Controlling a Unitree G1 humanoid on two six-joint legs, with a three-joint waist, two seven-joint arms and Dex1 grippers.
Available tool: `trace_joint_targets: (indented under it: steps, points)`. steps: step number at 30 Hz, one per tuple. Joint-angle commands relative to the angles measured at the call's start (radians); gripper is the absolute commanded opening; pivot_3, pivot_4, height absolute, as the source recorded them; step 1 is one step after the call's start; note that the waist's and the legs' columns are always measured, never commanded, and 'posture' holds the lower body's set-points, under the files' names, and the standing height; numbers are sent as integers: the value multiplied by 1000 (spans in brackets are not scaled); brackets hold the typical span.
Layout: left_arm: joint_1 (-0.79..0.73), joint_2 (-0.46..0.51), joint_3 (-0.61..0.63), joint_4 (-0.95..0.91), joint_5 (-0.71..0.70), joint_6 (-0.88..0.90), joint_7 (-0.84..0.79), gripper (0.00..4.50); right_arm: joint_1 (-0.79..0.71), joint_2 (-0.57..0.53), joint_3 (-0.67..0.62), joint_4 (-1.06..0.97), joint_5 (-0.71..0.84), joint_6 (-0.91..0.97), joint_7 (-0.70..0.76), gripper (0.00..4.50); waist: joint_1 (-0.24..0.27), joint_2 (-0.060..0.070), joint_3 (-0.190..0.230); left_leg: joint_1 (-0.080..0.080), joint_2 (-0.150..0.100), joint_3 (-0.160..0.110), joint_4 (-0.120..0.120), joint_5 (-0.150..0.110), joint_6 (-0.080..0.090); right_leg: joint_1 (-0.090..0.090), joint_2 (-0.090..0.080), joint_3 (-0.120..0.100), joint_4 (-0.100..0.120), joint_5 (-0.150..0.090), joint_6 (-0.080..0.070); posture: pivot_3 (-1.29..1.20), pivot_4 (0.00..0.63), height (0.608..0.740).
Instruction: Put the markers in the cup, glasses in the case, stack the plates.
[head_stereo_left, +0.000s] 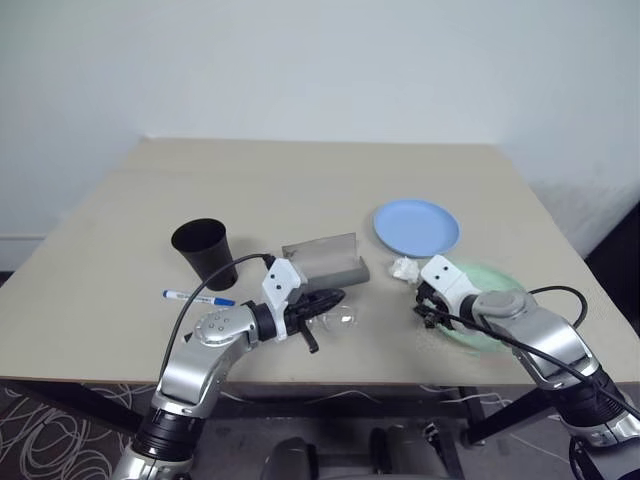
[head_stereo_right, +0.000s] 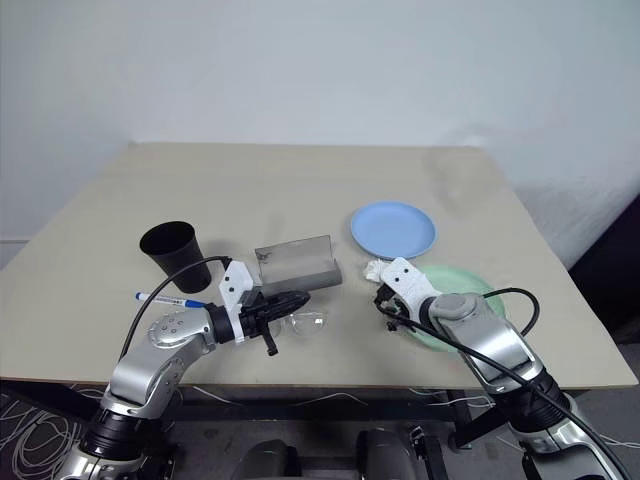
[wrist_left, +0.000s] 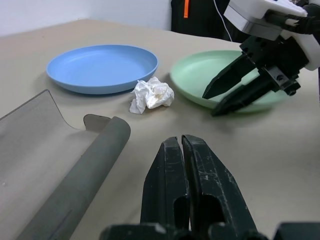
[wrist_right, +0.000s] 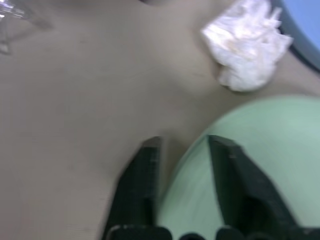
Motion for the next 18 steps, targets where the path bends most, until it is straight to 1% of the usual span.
trace_joint_targets:
  steps: [1,2,9,12,14,18]
  points:
    - [-16,-1,3,-14,4,-20,-3,0,-23,-4,-16,1,-36,-2,-36,225,-1,0,0,0,0,0,0,0,0,0,0,0,0,0,0,0,0,740]
    - [-16,-1,2,-13,5,-21,-3,0,-23,-4,-15,8,-47,-8,-43,60,-1,0,0,0,0,0,0,0,0,0,0,0,0,0,0,0,0,740]
    - [-20,-6,0,-5,11,-29,-4,0,-21,18,-45,54,-97,-15,-100,60,0,0,0,0,0,-2,0,0,0,-1,0,-3,-2,0,0,0,0,740]
    - [-22,-7,0,-1,13,-32,-5,0,-18,39,-79,89,-99,-18,-127,60,0,2,0,-2,0,-7,0,0,0,1,-1,-12,-8,0,0,0,0,740]
    - [-23,-8,0,2,14,-35,-7,0,-20,55,-101,102,-98,-15,-145,60,1,3,0,-4,1,-14,-1,0,0,2,-1,-20,-17,0,0,0,0,740]
    - [-28,-9,0,10,16,-40,-9,0,-34,74,-126,128,-106,-32,-174,60,1,3,0,-4,0,-15,0,0,0,3,-1,-21,-17,0,0,0,0,740]
